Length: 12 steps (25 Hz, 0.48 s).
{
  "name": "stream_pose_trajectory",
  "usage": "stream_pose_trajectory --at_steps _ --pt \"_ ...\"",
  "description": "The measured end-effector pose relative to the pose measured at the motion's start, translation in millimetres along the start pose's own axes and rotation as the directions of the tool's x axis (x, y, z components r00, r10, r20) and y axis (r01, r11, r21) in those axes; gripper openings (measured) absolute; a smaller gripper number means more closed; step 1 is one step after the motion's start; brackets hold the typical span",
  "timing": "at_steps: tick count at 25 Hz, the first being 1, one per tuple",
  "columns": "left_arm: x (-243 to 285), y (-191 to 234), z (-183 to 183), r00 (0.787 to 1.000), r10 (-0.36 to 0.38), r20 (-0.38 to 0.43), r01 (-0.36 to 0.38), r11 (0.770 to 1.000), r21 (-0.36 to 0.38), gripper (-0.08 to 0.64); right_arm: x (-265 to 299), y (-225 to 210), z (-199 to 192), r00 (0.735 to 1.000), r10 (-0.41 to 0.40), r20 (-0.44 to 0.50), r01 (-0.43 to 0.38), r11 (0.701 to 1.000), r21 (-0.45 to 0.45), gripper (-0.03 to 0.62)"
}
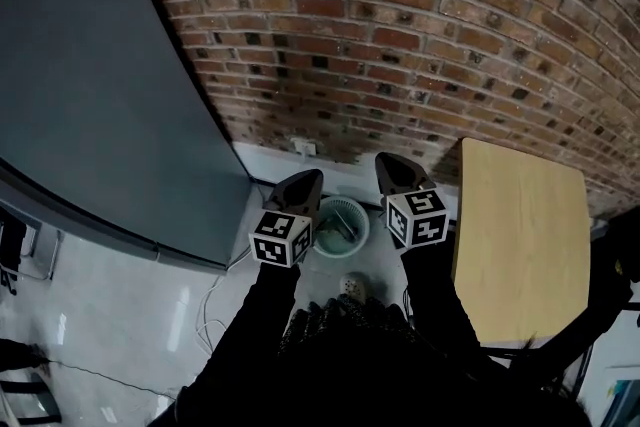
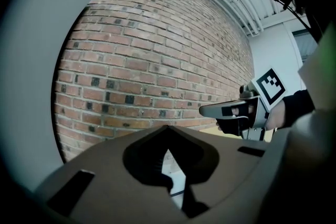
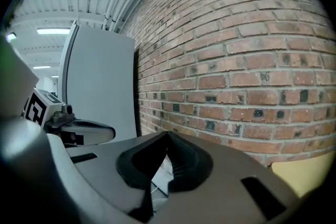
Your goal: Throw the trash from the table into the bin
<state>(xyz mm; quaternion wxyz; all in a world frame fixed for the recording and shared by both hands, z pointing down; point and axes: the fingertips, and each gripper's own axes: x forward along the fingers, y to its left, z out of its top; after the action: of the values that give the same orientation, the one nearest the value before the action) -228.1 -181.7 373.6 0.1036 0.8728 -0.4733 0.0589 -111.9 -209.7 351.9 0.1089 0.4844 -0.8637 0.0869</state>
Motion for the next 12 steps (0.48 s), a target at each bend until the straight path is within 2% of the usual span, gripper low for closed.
stream_pose_trajectory --at_steps 7,12 --pt "1.9 -9.3 14.6 0.999 -0.017 0.038 0.017 1.000 0.000 0.005 -21.2 -15.8 21.9 0.996 -0.066 0.057 0.068 0.997 -0.025 0.012" --pt "4.6 -12.0 24.8 0.998 -0.016 0.062 0.015 1.000 0.012 0.005 -32.7 -24.2 30.4 0.993 -0.083 0.089 0.083 0.997 0.002 0.012"
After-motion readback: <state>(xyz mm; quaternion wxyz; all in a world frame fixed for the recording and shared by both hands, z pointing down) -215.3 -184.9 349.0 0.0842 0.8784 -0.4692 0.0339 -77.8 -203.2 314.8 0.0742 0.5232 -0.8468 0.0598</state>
